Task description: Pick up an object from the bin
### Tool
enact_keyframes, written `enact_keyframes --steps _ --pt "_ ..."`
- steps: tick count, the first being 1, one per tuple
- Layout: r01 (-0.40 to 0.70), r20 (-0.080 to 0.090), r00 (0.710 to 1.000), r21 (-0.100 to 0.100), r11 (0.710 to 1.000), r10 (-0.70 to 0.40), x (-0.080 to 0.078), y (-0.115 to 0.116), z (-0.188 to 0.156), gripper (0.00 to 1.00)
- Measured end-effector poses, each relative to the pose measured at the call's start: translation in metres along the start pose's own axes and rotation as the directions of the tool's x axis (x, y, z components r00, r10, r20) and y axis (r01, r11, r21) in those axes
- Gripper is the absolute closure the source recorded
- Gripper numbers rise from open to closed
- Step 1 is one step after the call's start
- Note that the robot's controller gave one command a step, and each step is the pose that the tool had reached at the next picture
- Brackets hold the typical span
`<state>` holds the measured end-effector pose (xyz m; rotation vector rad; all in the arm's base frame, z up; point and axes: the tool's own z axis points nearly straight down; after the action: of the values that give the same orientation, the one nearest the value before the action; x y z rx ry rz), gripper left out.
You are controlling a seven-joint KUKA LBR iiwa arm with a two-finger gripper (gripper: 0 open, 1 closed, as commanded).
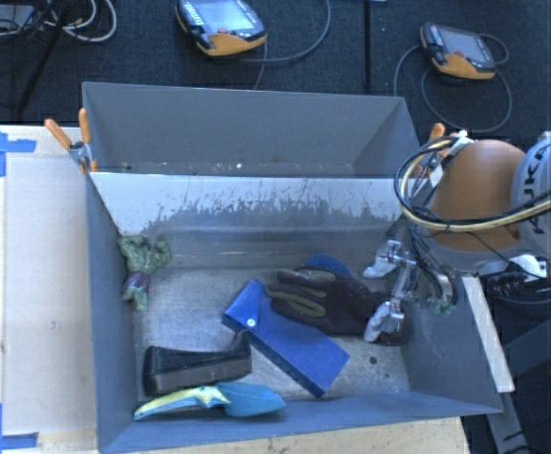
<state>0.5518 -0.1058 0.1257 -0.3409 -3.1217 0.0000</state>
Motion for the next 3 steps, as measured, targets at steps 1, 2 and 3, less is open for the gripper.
enact_keyframes --steps 1,2,3 --pt "0.075 0.000 0.997 -0.001 0.997 -0.075 0.002 -0.006 0.026 0.00" --pt "-0.262 0.035 0.964 -0.009 0.965 0.262 -0.002 -0.017 0.046 1.00" --pt "-0.261 0.035 0.965 -0.009 0.965 0.261 -0.002 -0.017 0.046 1.00"
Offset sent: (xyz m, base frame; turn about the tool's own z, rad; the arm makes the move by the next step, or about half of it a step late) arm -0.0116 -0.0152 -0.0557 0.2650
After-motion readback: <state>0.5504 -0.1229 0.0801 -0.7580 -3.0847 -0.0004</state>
